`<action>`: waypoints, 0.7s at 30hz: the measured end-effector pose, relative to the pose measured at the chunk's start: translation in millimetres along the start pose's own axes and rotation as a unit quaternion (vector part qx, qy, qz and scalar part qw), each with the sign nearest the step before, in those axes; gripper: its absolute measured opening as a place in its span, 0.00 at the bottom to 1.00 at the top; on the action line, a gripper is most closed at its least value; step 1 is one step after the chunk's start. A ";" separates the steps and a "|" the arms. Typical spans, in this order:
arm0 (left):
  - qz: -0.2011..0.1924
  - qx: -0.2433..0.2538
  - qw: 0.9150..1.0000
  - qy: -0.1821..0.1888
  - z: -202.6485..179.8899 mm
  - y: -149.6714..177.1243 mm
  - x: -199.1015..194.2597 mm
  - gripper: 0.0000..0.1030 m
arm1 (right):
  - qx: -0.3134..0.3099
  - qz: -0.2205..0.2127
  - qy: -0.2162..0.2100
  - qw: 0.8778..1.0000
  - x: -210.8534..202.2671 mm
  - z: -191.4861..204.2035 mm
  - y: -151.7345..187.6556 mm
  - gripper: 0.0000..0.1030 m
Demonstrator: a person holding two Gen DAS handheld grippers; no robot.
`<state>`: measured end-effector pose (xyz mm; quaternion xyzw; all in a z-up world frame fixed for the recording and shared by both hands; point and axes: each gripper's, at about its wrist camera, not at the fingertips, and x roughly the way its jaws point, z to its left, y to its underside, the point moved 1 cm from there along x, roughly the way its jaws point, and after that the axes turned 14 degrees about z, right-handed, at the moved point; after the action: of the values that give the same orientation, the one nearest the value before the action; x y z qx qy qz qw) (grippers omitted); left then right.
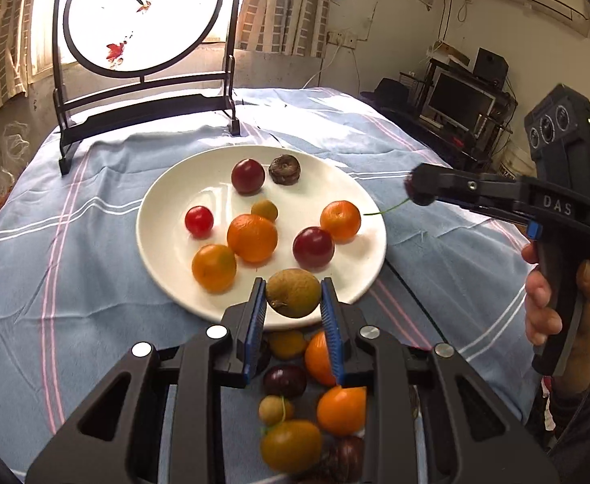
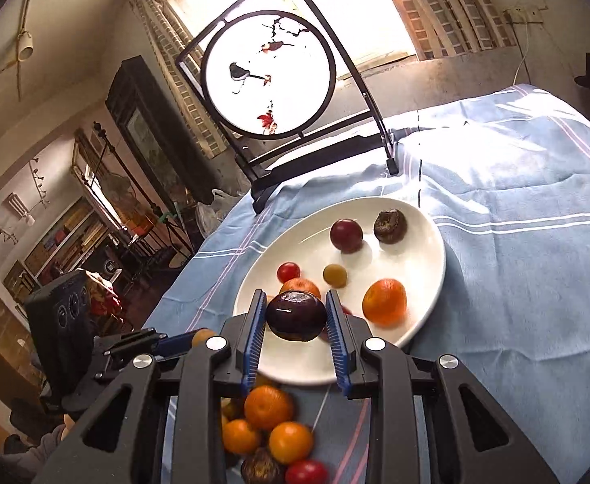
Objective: Organize fruits
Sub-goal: 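Release the small yellow fruit on the plate with the left tool while the right tool releases the plum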
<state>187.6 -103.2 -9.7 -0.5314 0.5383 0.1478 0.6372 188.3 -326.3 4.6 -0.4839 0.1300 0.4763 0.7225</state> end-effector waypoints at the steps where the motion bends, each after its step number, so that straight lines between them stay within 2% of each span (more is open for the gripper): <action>1: 0.005 0.004 1.000 -0.004 -1.5 -7.5 7.8 0.26 | 0.003 0.001 0.002 1.000 9.3 -2.4 -8.6 0.29; 4: 0.033 0.000 0.999 -0.004 1.2 -25.7 34.6 0.26 | -0.002 0.005 0.015 1.000 34.7 -5.4 -28.9 0.31; 5: 0.040 -0.005 0.999 -0.005 2.9 -29.3 40.7 0.33 | -0.002 0.004 0.023 1.000 40.7 -5.9 -32.0 0.38; 6: 0.041 -0.011 0.999 -0.008 5.3 -31.8 43.8 0.41 | 0.001 0.002 0.024 1.000 44.3 -7.0 -33.5 0.49; 9: 0.028 -0.020 0.999 0.001 10.2 -27.3 35.4 0.47 | 0.003 -0.005 0.014 1.000 41.5 -7.8 -26.9 0.51; 13: 0.007 -0.015 1.000 -0.012 10.9 -2.5 10.0 0.53 | -0.003 -0.007 0.015 1.000 24.1 -5.0 -5.6 0.51; 21: 0.019 0.032 0.999 -0.021 -3.5 82.7 -29.9 0.54 | 0.004 0.002 0.009 1.000 -6.8 -7.1 71.2 0.53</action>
<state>111.7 -62.3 -26.8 -0.4970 0.5394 0.1539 0.6621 128.7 -330.4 -35.4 -0.4849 0.1394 0.4731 0.7222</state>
